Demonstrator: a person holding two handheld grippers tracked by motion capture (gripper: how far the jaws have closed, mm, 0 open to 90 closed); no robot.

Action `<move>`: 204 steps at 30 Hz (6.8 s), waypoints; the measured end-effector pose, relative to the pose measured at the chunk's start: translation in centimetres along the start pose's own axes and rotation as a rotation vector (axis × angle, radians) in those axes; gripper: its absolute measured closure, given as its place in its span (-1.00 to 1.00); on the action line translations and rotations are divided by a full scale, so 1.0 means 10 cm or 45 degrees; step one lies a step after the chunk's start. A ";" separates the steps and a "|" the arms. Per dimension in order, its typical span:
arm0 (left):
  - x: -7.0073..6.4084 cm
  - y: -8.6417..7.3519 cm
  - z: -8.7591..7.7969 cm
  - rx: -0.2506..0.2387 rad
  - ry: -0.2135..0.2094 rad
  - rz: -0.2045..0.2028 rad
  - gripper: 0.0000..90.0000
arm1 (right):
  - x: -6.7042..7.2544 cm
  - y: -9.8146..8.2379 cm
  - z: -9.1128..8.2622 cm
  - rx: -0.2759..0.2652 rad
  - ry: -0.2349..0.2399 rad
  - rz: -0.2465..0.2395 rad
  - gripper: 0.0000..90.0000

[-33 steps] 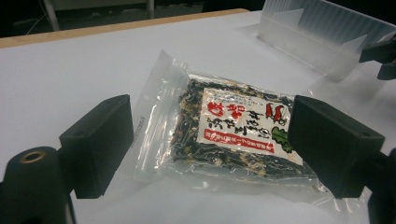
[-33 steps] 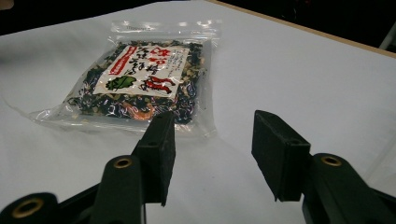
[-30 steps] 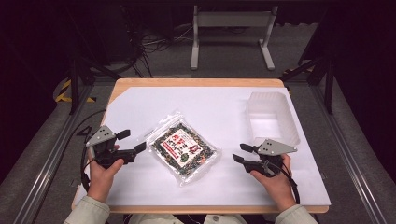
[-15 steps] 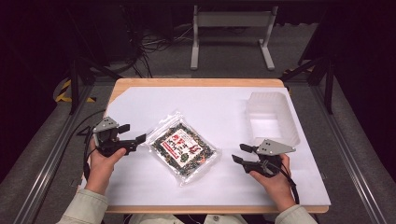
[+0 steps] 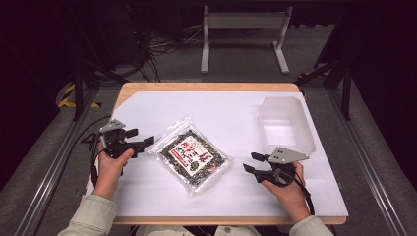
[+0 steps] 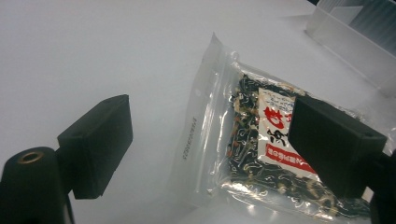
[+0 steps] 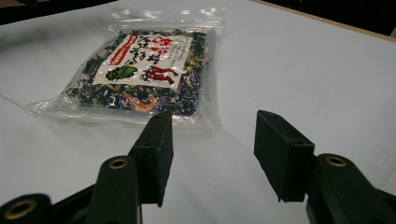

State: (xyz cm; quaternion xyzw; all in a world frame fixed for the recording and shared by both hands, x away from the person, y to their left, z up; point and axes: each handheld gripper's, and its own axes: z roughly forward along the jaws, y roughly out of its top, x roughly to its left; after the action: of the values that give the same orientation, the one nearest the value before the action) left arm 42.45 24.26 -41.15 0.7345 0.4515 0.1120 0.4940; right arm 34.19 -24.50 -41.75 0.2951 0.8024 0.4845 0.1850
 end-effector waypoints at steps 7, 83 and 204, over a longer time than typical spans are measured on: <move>0.02 -0.09 0.14 0.070 -0.001 0.063 -0.59 | 0.02 -0.01 0.00 0.010 -0.008 -0.017 0.06; -0.08 -0.20 0.35 0.373 -0.038 0.047 0.99 | 0.07 -0.02 0.04 0.023 0.005 -0.052 -0.02; -1.08 0.68 -0.93 -0.387 -0.455 0.463 0.99 | 0.28 1.14 0.62 -0.241 0.688 -0.218 0.68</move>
State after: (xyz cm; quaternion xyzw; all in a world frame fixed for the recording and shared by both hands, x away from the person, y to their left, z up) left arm 34.39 20.94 -27.99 0.7289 0.1966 0.1340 0.6420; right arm 39.06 -14.52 -34.50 0.0681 0.7960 0.6007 0.0317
